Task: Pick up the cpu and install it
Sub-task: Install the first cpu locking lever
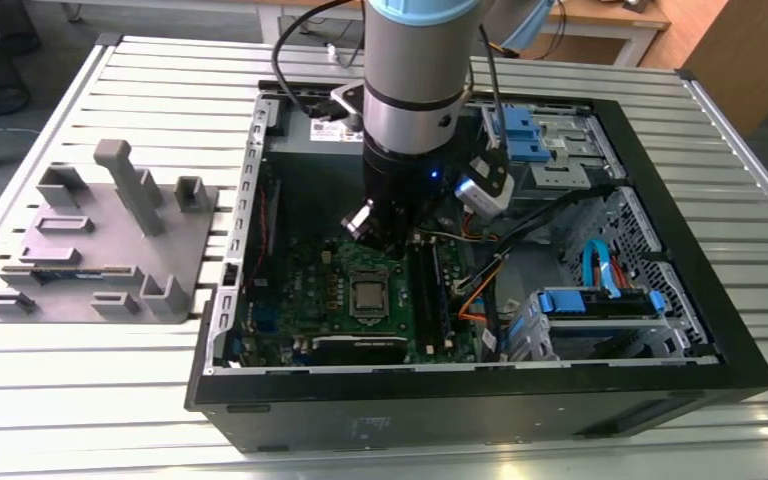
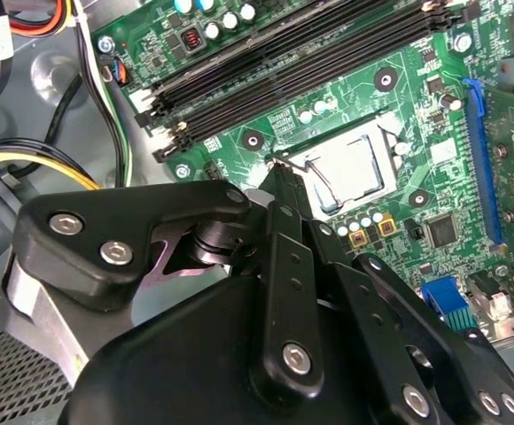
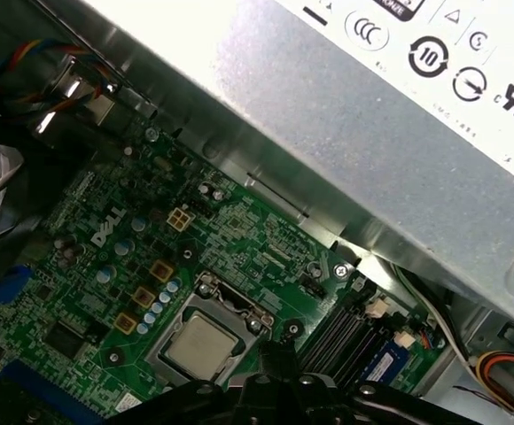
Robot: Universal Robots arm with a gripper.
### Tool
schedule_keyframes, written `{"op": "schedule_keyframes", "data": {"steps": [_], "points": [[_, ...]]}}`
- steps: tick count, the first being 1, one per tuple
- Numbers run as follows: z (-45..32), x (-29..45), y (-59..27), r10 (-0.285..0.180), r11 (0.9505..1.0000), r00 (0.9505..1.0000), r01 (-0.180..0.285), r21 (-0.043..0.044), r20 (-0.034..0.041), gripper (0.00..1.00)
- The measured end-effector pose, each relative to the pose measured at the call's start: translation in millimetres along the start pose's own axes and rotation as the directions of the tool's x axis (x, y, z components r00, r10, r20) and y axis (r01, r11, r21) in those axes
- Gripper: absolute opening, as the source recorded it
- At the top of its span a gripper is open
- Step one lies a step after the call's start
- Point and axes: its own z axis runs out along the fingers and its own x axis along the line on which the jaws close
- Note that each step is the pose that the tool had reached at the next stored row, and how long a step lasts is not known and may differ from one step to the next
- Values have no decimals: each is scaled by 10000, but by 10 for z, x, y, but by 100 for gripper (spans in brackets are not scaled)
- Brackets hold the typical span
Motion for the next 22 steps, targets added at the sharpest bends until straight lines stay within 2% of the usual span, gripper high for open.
{"op": "schedule_keyframes", "data": {"steps": [9, 22], "points": [[16, 19, -28, 320, 9994, 9995, -319, 100, -79, 11], [70, 70, -99, 682, 9976, 9976, -680, 136, -115, 11]]}}
